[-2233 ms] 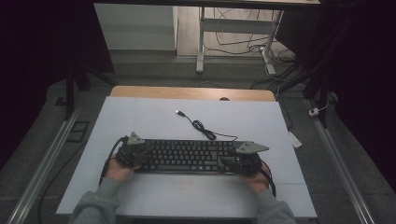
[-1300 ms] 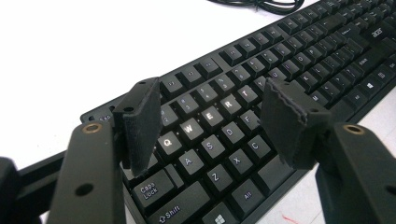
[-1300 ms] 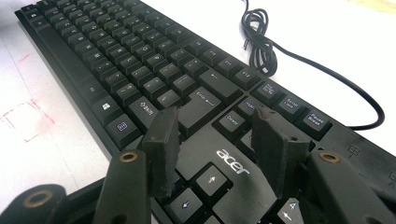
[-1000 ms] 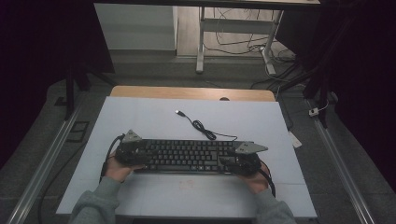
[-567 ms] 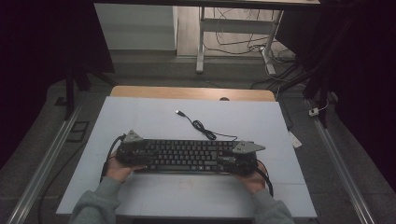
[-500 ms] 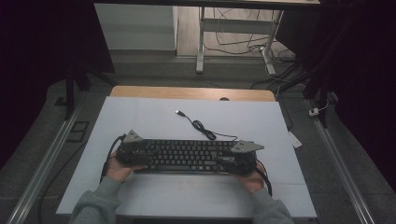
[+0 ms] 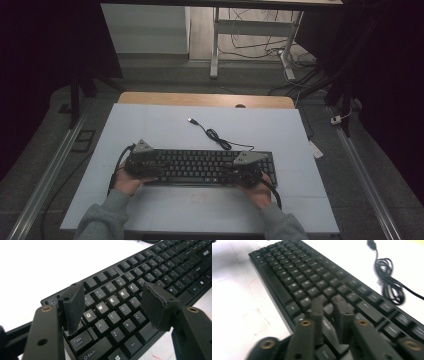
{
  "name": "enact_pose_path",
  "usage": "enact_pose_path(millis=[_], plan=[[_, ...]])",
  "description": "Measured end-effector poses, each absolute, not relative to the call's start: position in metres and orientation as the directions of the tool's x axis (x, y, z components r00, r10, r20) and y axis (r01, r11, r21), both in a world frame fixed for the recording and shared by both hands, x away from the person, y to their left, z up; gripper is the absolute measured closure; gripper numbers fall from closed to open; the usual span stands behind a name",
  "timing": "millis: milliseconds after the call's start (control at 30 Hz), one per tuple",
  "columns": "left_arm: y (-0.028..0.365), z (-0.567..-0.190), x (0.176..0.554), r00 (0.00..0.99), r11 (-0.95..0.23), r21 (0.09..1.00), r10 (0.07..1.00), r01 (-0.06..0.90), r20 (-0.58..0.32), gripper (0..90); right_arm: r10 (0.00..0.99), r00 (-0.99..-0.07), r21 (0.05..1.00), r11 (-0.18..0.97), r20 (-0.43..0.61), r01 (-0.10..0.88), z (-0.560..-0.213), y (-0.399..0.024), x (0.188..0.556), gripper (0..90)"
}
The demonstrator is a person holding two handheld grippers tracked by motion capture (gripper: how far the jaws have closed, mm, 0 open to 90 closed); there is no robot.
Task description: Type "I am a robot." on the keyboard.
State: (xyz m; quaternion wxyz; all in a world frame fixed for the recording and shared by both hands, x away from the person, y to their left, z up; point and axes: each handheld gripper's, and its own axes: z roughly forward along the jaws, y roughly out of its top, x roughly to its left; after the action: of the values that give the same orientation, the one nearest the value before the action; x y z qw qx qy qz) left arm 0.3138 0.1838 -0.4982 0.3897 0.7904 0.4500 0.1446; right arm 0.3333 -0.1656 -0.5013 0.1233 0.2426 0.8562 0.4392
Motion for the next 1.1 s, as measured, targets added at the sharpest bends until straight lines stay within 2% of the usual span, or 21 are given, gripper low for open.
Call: enact_pose_path(millis=[67,567,1100], plan=[[0.184,-0.498,0.314,0.554,-0.292,0.746,0.823,0.599,-0.123,35.6,0.51,-0.86,0.806,0.508,0.004,0.305,-0.501,-0.16,0.334,89.5],[0.184,-0.498,0.313,0.553,-0.291,0.747,0.824,0.598,-0.122,35.5,0.442,-0.897,0.775,0.566,0.005,0.283,-0.506,-0.107,0.337,89.6],[0.184,-0.498,0.313,0.552,-0.293,0.747,0.825,0.596,-0.117,35.2,0.433,-0.902,0.757,0.591,-0.005,0.279,-0.515,-0.085,0.342,89.6]])
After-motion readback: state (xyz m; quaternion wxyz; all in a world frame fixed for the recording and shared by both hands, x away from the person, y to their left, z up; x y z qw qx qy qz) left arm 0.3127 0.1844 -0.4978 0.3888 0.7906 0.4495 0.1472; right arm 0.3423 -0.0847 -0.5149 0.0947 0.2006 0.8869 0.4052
